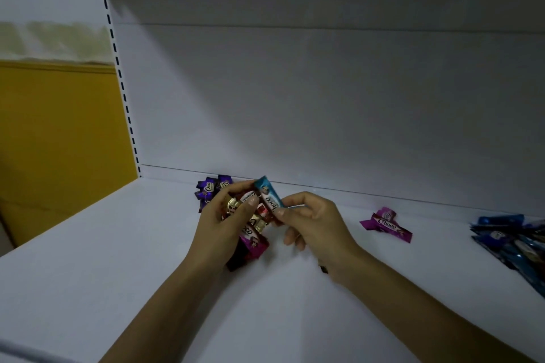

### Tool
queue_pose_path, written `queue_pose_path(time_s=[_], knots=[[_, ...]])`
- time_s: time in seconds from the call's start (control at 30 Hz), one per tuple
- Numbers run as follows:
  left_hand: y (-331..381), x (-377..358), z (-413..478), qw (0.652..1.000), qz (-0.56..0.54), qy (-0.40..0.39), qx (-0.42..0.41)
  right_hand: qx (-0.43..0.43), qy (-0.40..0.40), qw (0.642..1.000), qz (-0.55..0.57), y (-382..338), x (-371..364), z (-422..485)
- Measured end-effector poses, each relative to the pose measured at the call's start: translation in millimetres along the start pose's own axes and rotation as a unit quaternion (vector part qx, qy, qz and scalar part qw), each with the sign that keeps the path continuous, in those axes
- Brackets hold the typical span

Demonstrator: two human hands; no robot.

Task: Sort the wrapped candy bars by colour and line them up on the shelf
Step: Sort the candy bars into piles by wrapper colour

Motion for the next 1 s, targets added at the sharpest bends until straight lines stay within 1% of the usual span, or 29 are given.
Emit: queue_pose_path(time_s=[0.1, 0.17, 0.23, 0.27, 0.33, 0.37, 0.4, 0.43, 0.5, 0.53, 0.6, 0.63, 0.7, 0.77, 0.8, 0.83, 0.87, 0.9, 0.93, 0.97, 1.0], knots=[[-5, 2, 2, 0.999, -0.005, 0.012, 0.03, 0.013, 0.068, 0.997, -0.018, 6, 19, 16], [-8, 3, 3, 0.998, -0.011, 0.022, 0.053, 0.003, 0.11, 0.993, -0.049, 15, 37, 29], [-6, 3, 2, 0.998, -0.014, 0.024, 0.058, -0.016, 0.115, 0.988, -0.098, 25, 49, 37], [-4, 3, 2, 0.998, -0.016, 0.021, 0.056, -0.01, 0.114, 0.983, -0.145, 30, 53, 39], [-3, 3, 2, 0.998, -0.024, 0.012, 0.055, 0.06, 0.126, 0.952, -0.272, 29, 56, 39], [-3, 3, 2, 0.998, -0.027, 0.005, 0.055, 0.105, 0.133, 0.941, -0.293, 23, 55, 36], [-4, 2, 2, 0.998, -0.029, -0.004, 0.054, 0.136, 0.131, 0.942, -0.278, 17, 50, 32], [-4, 1, 2, 0.998, -0.03, -0.013, 0.052, 0.141, 0.112, 0.955, -0.237, 11, 44, 27], [-3, -2, 1, 0.998, -0.025, -0.029, 0.044, 0.107, 0.031, 0.987, -0.117, 0, 24, 17], [-3, -3, 0, 0.998, -0.022, -0.036, 0.037, 0.091, -0.004, 0.994, -0.066, -4, 14, 12], [-3, -6, -2, 0.998, -0.01, -0.057, 0.024, 0.096, -0.026, 0.995, -0.004, -12, 2, 4], [-3, -7, -3, 0.998, -0.002, -0.065, 0.021, 0.098, -0.013, 0.995, 0.008, -15, 1, 2], [-3, -7, -3, 0.998, 0.004, -0.059, 0.025, 0.064, 0.039, 0.996, 0.044, -11, 6, 3], [-3, 0, 0, 0.999, -0.017, -0.017, 0.046, 0.017, 0.102, 0.992, 0.078, -3, 19, 7], [-2, 5, 2, 0.998, -0.03, 0.013, 0.059, 0.019, 0.126, 0.99, 0.067, 0, 25, 8], [-2, 12, 5, 0.995, -0.043, 0.047, 0.071, 0.052, 0.145, 0.988, 0.019, 0, 29, 7], [-2, 19, 8, 0.992, -0.06, 0.079, 0.083, 0.117, 0.15, 0.979, -0.07, -3, 30, 4], [-2, 25, 10, 0.986, -0.082, 0.106, 0.096, 0.2, 0.134, 0.954, -0.18, -7, 25, -1], [-2, 30, 11, 0.981, -0.104, 0.127, 0.106, 0.282, 0.103, 0.91, -0.287, -9, 15, -9], [-2, 34, 12, 0.976, -0.121, 0.142, 0.115, 0.344, 0.061, 0.864, -0.363, -7, 2, -16], [-3, 35, 12, 0.972, -0.132, 0.151, 0.122, 0.372, 0.012, 0.834, -0.408, -2, -11, -22]])
Point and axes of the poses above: each hand's wrist, its own z-axis towards the middle knuckle, its own x-axis out of the back of the hand, y = z × x, the point moved 6 cm from there along z, towards the middle knuckle, and after that the axes turned 11 degrees about y, right-handed, at the moved point
